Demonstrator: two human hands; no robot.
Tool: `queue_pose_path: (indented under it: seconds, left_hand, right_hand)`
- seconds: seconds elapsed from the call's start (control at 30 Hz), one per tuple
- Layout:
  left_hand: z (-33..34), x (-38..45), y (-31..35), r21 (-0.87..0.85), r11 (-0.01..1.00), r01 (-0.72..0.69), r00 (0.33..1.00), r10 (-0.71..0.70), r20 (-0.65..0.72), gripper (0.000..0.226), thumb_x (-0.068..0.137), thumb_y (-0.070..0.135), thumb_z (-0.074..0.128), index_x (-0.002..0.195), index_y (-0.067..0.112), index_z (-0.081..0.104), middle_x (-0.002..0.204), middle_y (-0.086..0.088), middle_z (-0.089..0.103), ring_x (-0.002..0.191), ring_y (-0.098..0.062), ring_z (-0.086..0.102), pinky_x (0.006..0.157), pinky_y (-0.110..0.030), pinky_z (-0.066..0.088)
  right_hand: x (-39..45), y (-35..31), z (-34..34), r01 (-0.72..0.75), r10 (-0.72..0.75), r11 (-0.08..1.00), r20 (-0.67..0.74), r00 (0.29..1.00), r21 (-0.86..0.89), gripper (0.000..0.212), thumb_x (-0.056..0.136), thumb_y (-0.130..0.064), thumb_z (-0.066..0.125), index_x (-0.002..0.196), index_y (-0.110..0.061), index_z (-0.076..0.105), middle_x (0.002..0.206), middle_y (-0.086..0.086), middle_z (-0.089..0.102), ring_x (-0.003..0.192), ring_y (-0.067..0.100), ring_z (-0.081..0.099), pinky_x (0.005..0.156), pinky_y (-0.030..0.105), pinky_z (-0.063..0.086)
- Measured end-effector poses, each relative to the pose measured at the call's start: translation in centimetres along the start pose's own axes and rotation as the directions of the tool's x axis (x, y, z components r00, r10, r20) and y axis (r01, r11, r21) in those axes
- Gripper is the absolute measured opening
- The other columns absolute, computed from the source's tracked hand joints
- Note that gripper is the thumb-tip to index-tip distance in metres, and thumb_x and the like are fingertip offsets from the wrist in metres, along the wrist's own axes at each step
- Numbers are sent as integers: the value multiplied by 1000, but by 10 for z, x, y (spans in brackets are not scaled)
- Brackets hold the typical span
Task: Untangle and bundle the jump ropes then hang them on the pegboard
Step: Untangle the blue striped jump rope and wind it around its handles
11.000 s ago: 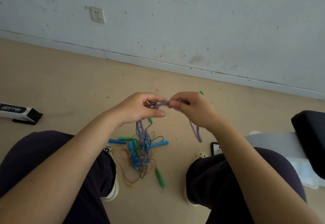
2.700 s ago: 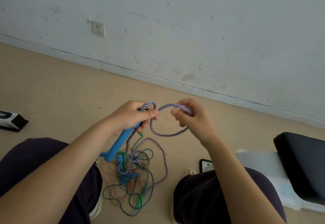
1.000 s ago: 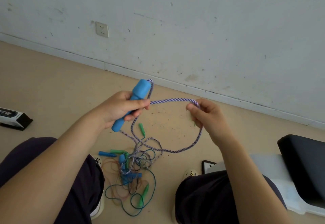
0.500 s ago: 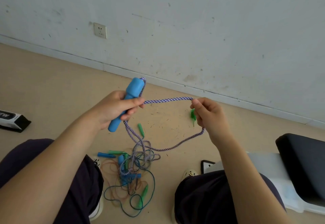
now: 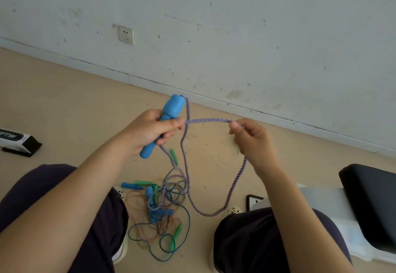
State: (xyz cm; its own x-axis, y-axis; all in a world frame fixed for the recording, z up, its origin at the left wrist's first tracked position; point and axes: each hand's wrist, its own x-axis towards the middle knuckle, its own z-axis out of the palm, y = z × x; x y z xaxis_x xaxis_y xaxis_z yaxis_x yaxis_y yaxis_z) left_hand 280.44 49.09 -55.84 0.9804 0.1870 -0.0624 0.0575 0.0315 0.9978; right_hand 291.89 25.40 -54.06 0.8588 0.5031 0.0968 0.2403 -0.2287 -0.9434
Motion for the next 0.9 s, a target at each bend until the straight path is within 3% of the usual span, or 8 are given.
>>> queue_pose_path:
  seconds: [0.1, 0.2, 0.37, 0.47, 0.63, 0.7, 0.8, 0.9]
  left_hand:
    - [-8, -1, 1, -14, 1000, -26, 999, 25, -43, 28, 83, 42, 75, 81, 15, 68, 56, 5, 47, 42, -8, 37, 45, -17, 38]
    - [8, -3, -5, 47, 999, -3, 1000, 2, 24, 27, 84, 40, 72, 82, 13, 67, 54, 5, 46, 42, -8, 38, 47, -18, 37]
    - [31, -5, -14, 67, 997, 49, 987, -59, 151, 21, 94, 26, 67, 84, 8, 63, 54, 4, 47, 45, -9, 38, 46, -21, 35]
    - [24, -5, -9, 51, 998, 43, 984, -51, 173, 22, 92, 31, 69, 85, 10, 70, 54, 3, 45, 45, -10, 37, 47, -21, 34]
    - [0, -5, 6, -45, 999, -29, 999, 31, 38, 18, 83, 37, 70, 70, 25, 71, 51, 7, 41, 40, -7, 34, 45, -18, 33]
    - [-7, -3, 6, -77, 996, -46, 998, 43, -39, 20, 85, 35, 67, 68, 25, 71, 52, 7, 41, 40, -8, 34, 44, -18, 33]
    - [-5, -3, 4, -88, 995, -47, 997, 41, -66, 19, 85, 35, 69, 70, 22, 69, 52, 6, 40, 39, -8, 33, 44, -18, 32]
    - [6, -4, -1, -18, 1000, -11, 999, 12, 35, 23, 85, 36, 71, 78, 15, 67, 52, 6, 41, 41, -8, 34, 46, -19, 34]
  right_hand:
    - [1, 4, -8, -20, 19, 999, 29, 999, 35, 27, 91, -38, 67, 72, -19, 64, 56, -3, 38, 49, 12, 30, 48, 25, 27]
    - [-4, 5, 9, 23, -26, 1000, 200, 979, 15, 35, 84, -43, 71, 75, -11, 63, 53, -8, 41, 48, 10, 33, 46, 22, 30]
    - [-14, 2, 38, 73, -72, 997, 391, 917, 12, 22, 84, -41, 66, 76, -21, 65, 49, -15, 43, 47, 3, 33, 47, 15, 30]
    - [-12, -2, 32, 87, -70, 996, 333, 940, -37, 22, 87, -44, 62, 71, -30, 65, 51, -15, 42, 49, 5, 34, 48, 19, 32]
    - [1, 0, -1, 7, -5, 1000, -78, 997, 22, 33, 99, -30, 57, 66, -27, 60, 54, -7, 39, 49, 9, 31, 46, 22, 27]
    - [4, 0, -11, -25, 33, 998, -137, 990, 58, 34, 99, -31, 56, 66, -26, 60, 53, -5, 39, 49, 11, 31, 46, 23, 27]
    - [3, 2, -11, -7, 9, 998, -31, 999, 60, 26, 97, -31, 60, 74, -20, 61, 54, -5, 43, 48, 10, 34, 46, 21, 30]
    - [-4, 1, 1, 14, -12, 1000, 209, 978, -7, 31, 89, -38, 66, 83, -7, 62, 54, -6, 46, 48, 10, 37, 47, 21, 32]
